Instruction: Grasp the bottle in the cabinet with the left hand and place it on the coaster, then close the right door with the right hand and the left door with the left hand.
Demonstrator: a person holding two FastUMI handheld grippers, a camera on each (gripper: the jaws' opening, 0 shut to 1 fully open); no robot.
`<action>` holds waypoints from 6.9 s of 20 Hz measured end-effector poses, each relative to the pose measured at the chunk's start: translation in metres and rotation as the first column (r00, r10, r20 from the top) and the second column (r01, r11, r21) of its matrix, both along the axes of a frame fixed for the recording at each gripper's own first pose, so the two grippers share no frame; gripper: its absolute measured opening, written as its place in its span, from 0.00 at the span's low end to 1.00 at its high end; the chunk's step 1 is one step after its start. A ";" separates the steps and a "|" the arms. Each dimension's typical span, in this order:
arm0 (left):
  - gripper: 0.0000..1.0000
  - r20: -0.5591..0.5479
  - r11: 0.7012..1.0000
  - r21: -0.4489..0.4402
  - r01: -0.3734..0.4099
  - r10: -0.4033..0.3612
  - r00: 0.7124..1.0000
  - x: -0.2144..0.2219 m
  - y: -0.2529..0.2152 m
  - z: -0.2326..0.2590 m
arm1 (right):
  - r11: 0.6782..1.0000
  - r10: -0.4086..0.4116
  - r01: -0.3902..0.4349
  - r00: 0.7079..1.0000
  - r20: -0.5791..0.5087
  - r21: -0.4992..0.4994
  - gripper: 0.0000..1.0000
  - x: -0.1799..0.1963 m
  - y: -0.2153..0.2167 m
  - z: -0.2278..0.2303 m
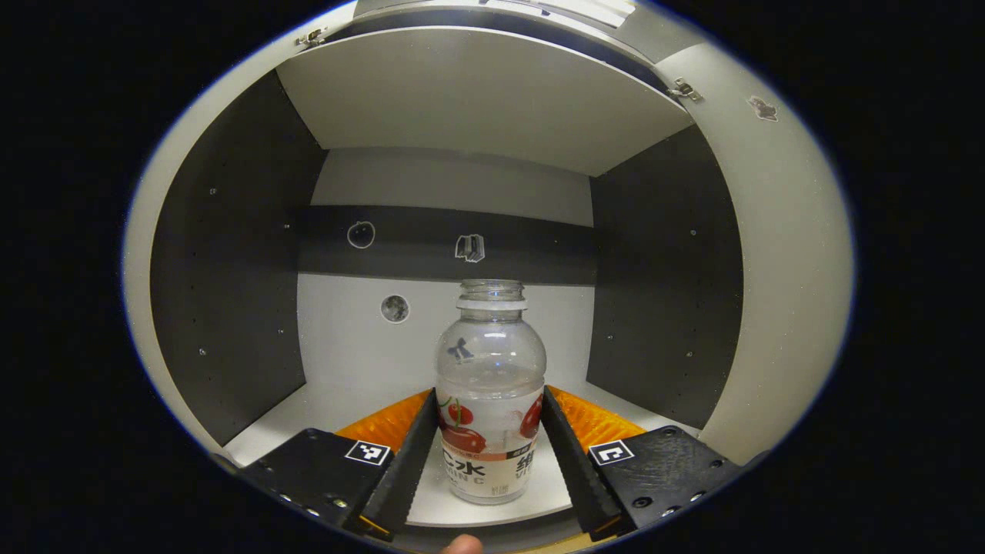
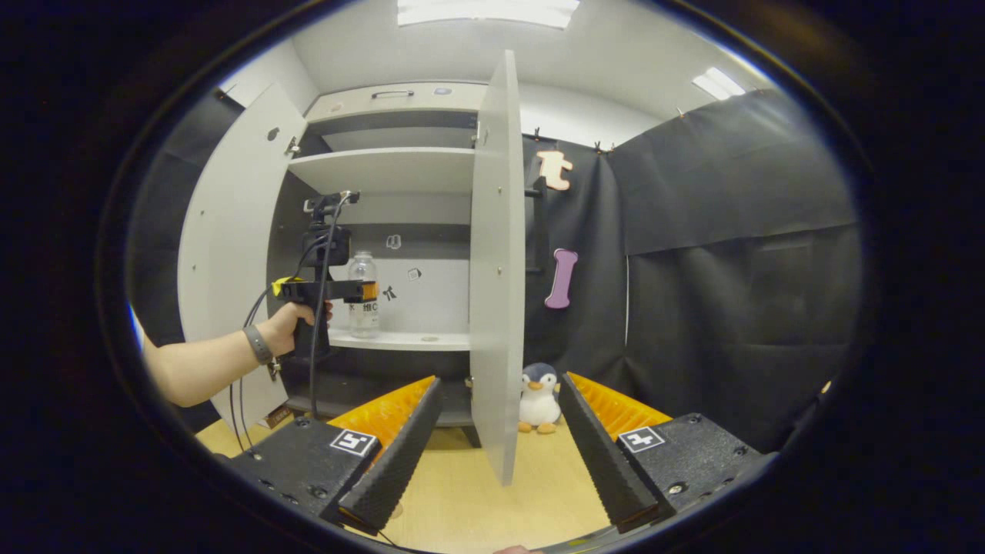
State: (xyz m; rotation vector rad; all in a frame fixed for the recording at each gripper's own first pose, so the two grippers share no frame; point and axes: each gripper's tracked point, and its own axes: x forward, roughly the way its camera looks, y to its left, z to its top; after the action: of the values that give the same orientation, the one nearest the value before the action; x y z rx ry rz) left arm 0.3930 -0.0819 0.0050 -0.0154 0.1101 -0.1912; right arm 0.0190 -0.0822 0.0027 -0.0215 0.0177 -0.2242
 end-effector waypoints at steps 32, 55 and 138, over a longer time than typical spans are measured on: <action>0.74 -0.053 1.000 0.019 0.002 -0.001 0.999 -0.322 -0.040 -0.229 | 0.987 0.154 -0.155 0.988 -0.021 -0.048 0.99 -0.019 0.044 0.022; 0.95 -0.007 1.000 0.003 -0.004 0.004 1.000 -0.353 -0.022 -0.225 | 0.982 0.183 -0.186 0.980 -0.074 -0.029 0.99 -0.004 0.057 0.013; 0.91 0.188 0.808 -0.024 -0.588 0.582 0.791 -0.312 0.341 0.093 | 0.918 0.396 -0.393 0.906 0.150 -0.048 0.96 0.037 0.080 0.056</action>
State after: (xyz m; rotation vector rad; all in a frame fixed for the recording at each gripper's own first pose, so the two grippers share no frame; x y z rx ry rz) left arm 0.0811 0.2591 0.0977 0.0052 -0.0838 0.4380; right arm 0.0563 -0.0021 0.0587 -0.0236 -0.1452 0.1817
